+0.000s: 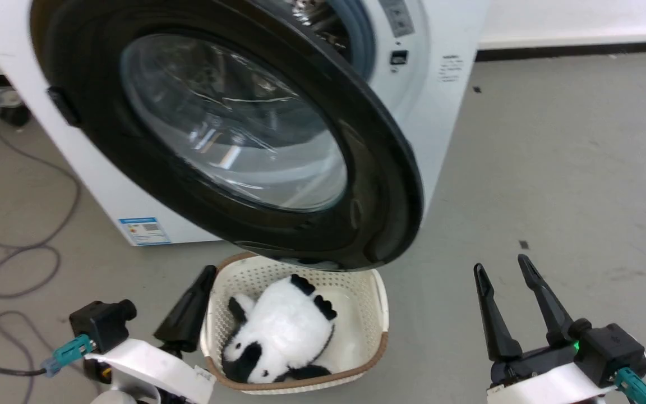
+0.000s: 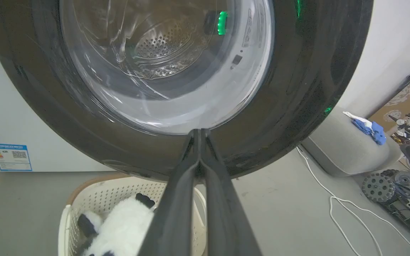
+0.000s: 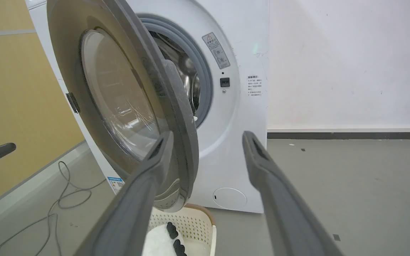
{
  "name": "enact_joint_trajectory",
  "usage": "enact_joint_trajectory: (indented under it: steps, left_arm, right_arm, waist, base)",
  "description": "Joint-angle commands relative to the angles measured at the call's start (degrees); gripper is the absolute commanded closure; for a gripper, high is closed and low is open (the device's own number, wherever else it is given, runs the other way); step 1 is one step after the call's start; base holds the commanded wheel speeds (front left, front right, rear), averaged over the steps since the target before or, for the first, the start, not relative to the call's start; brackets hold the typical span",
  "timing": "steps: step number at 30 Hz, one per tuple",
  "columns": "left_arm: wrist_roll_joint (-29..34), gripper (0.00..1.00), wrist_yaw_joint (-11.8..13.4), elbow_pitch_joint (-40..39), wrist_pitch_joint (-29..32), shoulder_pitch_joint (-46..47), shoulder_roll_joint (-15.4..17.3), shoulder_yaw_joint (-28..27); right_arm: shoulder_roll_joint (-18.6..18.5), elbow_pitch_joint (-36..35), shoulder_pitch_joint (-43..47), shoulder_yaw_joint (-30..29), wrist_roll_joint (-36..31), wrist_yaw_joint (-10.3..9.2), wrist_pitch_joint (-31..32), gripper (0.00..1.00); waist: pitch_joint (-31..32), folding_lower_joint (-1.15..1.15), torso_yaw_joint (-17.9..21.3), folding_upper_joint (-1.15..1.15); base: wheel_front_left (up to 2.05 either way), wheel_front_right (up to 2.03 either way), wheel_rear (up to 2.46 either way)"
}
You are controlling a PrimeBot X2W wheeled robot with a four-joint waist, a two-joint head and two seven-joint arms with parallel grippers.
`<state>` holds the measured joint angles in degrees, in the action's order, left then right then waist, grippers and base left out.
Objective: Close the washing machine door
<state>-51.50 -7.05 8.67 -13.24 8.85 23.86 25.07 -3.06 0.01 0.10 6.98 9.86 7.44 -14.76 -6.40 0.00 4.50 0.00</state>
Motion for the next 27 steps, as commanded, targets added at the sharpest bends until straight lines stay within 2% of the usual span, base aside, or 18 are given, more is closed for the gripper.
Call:
enact_joint_trajectory:
  steps: [1,2,4,5,6,7,9,12,17,22,23,24,25,27]
  left_arm:
    - [4.56,1.0,1.13,-0.11,-1.46,-0.98,-0.55,-2.08]
    - [7.29,1.0,2.09,-0.86,-1.64,-1.35,-1.13,-3.89]
    - [13.41,1.0,4.13,-4.79,-1.71,-2.78,-4.27,-10.43]
    - [17.39,0.69,5.2,-7.3,-1.72,-3.81,-6.07,-14.15]
    - [22.28,0.02,6.23,-9.41,-1.72,-5.2,-7.47,-17.03]
    - [25.65,0.0,6.49,-10.82,-1.73,-6.94,-9.31,-18.85]
    - [30.52,0.0,5.43,-13.0,-1.73,-9.7,-12.84,-21.5]
    - [37.23,0.0,2.97,-13.47,-1.74,-12.61,-15.38,-21.86]
    - [43.46,0.0,1.07,-12.84,-1.75,-13.74,-17.42,-21.48]
    - [45.05,0.0,0.39,-12.48,-1.75,-13.4,-18.54,-21.14]
    - [45.31,0.0,0.28,-12.51,-1.75,-13.23,-18.73,-21.06]
    - [45.6,0.0,0.18,-12.56,-1.75,-13.05,-18.9,-20.9]
    - [45.8,0.0,0.09,-12.6,-1.75,-12.88,-19.05,-20.76]
    - [45.99,0.0,-0.06,-12.7,-1.75,-12.45,-19.31,-20.53]
  right_arm:
    - [0.18,0.08,1.06,-0.25,-0.45,0.05,-0.24,0.0]
    - [0.18,0.04,1.22,-0.42,-0.48,0.05,-0.24,0.0]
    - [0.18,-0.1,1.59,-0.77,-0.49,0.05,-0.24,0.0]
    - [0.18,-0.16,1.74,-0.88,-0.48,0.05,-0.24,0.0]
    - [0.18,-0.2,1.87,-0.93,-0.45,0.05,-0.24,0.0]
    - [0.18,-0.16,1.95,-0.8,-0.43,0.05,-0.24,0.0]
    - [0.18,0.05,2.08,-0.53,-0.5,0.05,-0.24,0.0]
    - [0.14,0.14,2.06,-0.18,-0.63,0.05,-0.24,0.0]
    - [-0.62,-0.01,1.64,0.86,-1.05,0.05,-0.24,0.0]
    - [-1.75,0.23,1.18,2.12,-1.94,0.05,-0.24,0.0]
    - [-2.15,0.39,0.98,2.59,-2.03,0.05,-0.24,0.18]
    - [-2.6,0.63,0.71,3.17,-2.07,0.05,-0.24,0.68]
    - [-3.18,0.96,0.34,3.98,-2.11,0.05,-0.24,1.0]
    - [-4.58,1.52,-0.88,5.31,-2.73,0.05,-0.24,1.0]
  waist:
    - [1.25,0.0,-2.37,0.0]
    - [1.42,0.0,-2.96,0.0]
    - [1.68,0.0,-4.08,0.0]
    - [1.74,0.0,-4.56,0.0]
    - [1.84,0.0,-4.98,0.0]
    - [1.92,0.0,-5.28,0.0]
    - [2.05,0.0,-6.02,0.0]
    - [2.18,0.0,-7.18,0.0]
    - [1.89,0.0,-9.05,0.0]
    - [1.41,0.0,-10.69,0.0]
    - [1.18,0.0,-11.09,0.0]
    - [0.93,0.0,-11.51,0.0]
    - [0.69,0.0,-11.88,0.0]
    - [-0.11,0.0,-12.6,0.0]
  base:
    - [0.0,0.0,0.0]
    - [0.0,0.0,0.0]
    - [0.0,0.0,0.0]
    - [0.0,0.0,0.0]
    - [0.0,0.0,0.0]
    - [0.0,0.0,0.0]
    - [0.0,0.0,0.0]
    - [0.0,0.0,0.0]
    - [0.0,0.0,0.0]
    - [0.0,0.0,0.0]
    - [0.0,0.0,0.0]
    - [0.0,0.0,0.0]
    - [0.0,0.0,0.0]
    - [0.0,0.0,0.0]
